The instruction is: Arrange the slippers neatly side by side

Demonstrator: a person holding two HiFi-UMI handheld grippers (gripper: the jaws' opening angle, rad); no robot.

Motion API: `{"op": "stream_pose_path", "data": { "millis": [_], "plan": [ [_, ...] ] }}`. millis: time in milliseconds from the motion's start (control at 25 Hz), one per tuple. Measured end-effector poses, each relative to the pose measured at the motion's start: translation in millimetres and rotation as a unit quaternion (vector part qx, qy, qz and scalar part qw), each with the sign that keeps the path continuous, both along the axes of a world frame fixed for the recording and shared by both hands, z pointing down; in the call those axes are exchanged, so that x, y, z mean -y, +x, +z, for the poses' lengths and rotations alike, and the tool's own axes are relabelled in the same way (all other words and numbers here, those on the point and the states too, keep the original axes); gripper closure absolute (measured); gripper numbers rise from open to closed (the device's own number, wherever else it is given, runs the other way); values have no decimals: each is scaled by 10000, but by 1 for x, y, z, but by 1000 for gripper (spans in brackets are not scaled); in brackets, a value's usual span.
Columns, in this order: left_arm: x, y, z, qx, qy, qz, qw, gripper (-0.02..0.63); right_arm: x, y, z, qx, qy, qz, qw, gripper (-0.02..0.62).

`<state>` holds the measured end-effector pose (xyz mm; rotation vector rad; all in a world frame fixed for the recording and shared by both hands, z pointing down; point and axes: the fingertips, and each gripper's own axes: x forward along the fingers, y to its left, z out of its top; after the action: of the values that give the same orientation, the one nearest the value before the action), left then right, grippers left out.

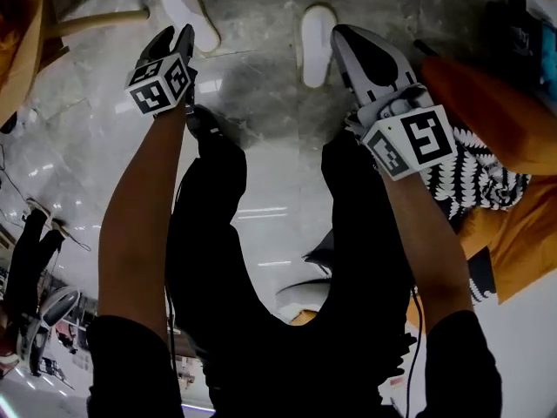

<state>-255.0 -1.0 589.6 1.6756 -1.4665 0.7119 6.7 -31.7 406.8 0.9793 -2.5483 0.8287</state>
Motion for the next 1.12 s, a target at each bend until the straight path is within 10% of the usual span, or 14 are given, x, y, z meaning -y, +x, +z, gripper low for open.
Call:
{"op": "stream_pose_path", "data": {
  "millis": [560,1120],
  "plan": [
    [28,-43,165,226,-611,-488,9967,431,40,33,109,56,-69,416,9991,560],
    [25,-35,144,281,-599,-905,9937,574,34,75,103,-17,-149,805,9966,560]
  ]
}}
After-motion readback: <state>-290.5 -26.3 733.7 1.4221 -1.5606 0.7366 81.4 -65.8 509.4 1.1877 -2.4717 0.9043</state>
